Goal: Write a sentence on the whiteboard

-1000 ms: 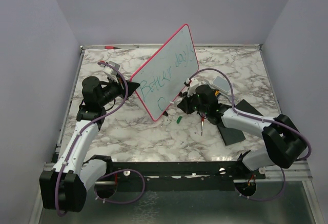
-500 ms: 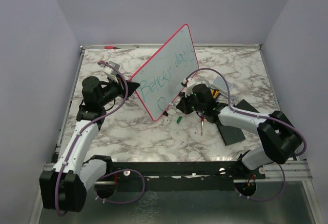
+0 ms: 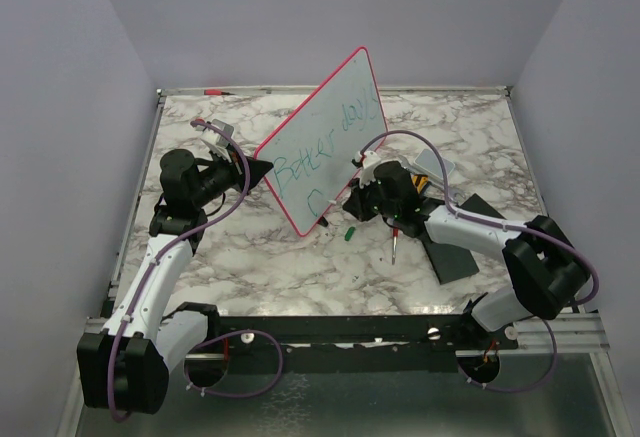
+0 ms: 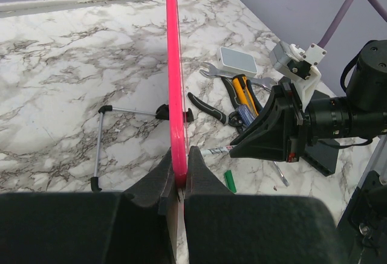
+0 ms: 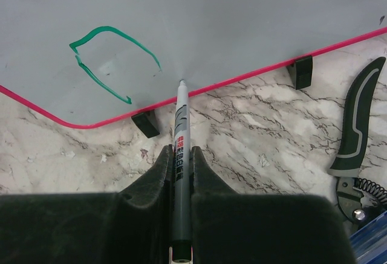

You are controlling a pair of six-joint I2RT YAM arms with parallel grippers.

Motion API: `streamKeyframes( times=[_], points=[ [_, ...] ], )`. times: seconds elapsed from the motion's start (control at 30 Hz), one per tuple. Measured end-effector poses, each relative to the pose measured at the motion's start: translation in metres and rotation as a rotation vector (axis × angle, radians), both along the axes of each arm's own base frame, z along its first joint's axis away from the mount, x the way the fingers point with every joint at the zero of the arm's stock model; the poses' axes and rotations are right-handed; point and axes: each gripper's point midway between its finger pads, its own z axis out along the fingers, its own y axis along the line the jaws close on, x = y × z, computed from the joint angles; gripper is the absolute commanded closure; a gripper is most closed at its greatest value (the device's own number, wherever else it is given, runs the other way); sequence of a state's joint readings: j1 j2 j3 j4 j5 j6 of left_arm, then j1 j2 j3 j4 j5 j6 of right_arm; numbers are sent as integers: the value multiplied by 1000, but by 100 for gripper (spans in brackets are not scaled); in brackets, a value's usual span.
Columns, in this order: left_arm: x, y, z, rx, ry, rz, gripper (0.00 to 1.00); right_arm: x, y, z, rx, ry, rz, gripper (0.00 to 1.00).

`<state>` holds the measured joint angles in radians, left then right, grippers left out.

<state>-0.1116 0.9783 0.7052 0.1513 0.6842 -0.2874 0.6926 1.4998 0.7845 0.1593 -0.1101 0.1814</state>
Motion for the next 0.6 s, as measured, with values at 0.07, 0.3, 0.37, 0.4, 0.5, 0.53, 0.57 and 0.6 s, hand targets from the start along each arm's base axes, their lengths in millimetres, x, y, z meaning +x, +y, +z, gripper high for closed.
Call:
streamKeyframes(
  times=[0.07, 0.3, 0.37, 0.4, 0.5, 0.53, 0.57, 0.6],
  points=[
    [0, 0, 0, 0, 0, 0, 100, 0, 0, 0, 0, 0, 1, 99],
    [0, 0, 0, 0, 0, 0, 100, -3, 5, 6, 13, -6, 18, 99],
    [0, 0, 0, 0, 0, 0, 100, -4, 6, 11, 21, -14, 23, 99],
    [0, 0, 0, 0, 0, 0, 100, -4, 7, 13, 25, -19, 26, 99],
    [0, 0, 0, 0, 0, 0, 100, -4, 10, 22, 42, -39, 30, 99],
    [0, 0, 0, 0, 0, 0, 100, -4, 10, 25, 48, -47, 30, 99],
    [0, 0, 0, 0, 0, 0, 100, -4, 11, 28, 53, -53, 31, 99],
    [0, 0, 0, 0, 0, 0, 100, -4, 11, 31, 59, -60, 31, 99]
  ],
)
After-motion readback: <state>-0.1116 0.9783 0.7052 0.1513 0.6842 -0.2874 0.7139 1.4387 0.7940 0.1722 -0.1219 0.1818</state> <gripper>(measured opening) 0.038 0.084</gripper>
